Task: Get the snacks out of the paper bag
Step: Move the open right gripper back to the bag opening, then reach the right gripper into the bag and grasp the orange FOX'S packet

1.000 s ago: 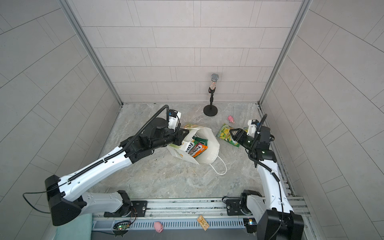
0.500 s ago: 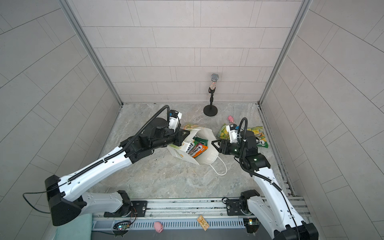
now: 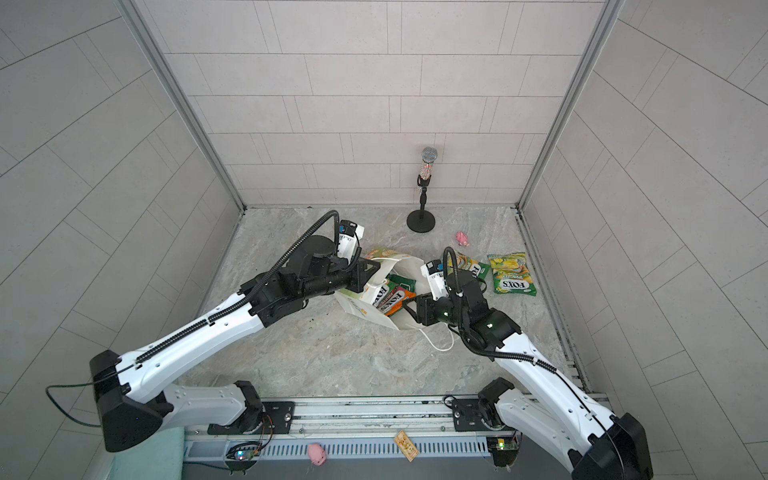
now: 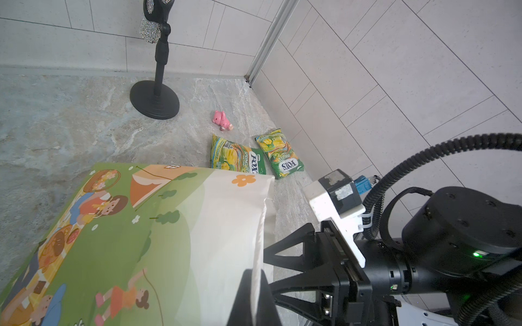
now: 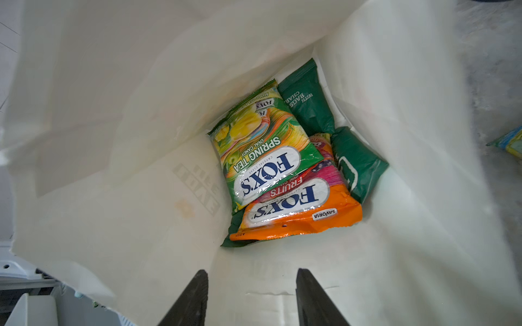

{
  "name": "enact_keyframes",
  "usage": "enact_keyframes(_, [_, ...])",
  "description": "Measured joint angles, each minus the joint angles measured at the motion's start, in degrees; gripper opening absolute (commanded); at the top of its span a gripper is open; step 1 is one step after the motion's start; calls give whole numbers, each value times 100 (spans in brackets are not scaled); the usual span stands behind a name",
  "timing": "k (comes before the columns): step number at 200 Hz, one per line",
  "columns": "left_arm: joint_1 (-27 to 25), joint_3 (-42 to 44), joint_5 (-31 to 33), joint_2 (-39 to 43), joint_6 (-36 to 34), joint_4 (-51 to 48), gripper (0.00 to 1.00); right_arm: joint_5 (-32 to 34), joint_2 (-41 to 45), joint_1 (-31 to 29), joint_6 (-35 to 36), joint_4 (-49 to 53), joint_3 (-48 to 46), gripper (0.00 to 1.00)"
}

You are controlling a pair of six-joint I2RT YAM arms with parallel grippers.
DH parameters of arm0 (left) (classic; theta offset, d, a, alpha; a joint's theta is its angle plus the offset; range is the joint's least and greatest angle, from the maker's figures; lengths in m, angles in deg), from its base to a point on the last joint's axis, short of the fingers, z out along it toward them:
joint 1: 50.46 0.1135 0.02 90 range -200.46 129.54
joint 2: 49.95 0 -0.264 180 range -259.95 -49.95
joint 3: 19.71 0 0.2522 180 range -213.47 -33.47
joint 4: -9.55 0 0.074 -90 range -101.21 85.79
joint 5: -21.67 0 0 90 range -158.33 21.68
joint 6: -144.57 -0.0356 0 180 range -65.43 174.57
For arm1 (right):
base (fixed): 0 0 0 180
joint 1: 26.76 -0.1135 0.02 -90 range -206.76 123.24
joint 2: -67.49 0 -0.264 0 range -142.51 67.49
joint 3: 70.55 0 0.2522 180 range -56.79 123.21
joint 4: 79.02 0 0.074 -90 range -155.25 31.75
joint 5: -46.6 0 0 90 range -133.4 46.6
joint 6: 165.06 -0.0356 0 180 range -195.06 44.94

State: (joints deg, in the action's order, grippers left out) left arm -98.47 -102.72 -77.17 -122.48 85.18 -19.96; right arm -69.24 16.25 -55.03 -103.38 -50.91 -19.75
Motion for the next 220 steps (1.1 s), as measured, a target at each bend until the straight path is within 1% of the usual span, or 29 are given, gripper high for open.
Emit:
enact_keyframes(37, [0, 0, -20, 0, 0, 0, 0, 483, -262, -286, 66, -98, 0, 46])
enact_keyframes(68, [0, 0, -59, 0, 0, 0, 0, 798, -468, -428, 109, -151, -35, 47])
enact_keyframes(88, [0, 0, -63, 0, 0, 0, 0, 911, -603, -514, 133, -168, -76, 49])
enact_keyframes(113, [0, 0, -79, 0, 0, 0, 0, 1012, -787, -662, 186, -173, -79, 55])
enact_keyframes(143, [0, 0, -81, 0, 0, 0, 0, 1217, -935, -800, 192, -175, -79, 55])
enact_keyframes(166, [0, 0, -81, 0, 0, 0, 0, 1440, -1023, -811, 2, -260, -79, 53])
enact_keyframes(186, [0, 0, -79, 0, 0, 0, 0, 1628, -1126, -811, -337, -391, -79, 50])
enact_keyframes(220, [0, 2, -81, 0, 0, 2, 0, 1740, -1386, -811, -914, -636, -79, 46])
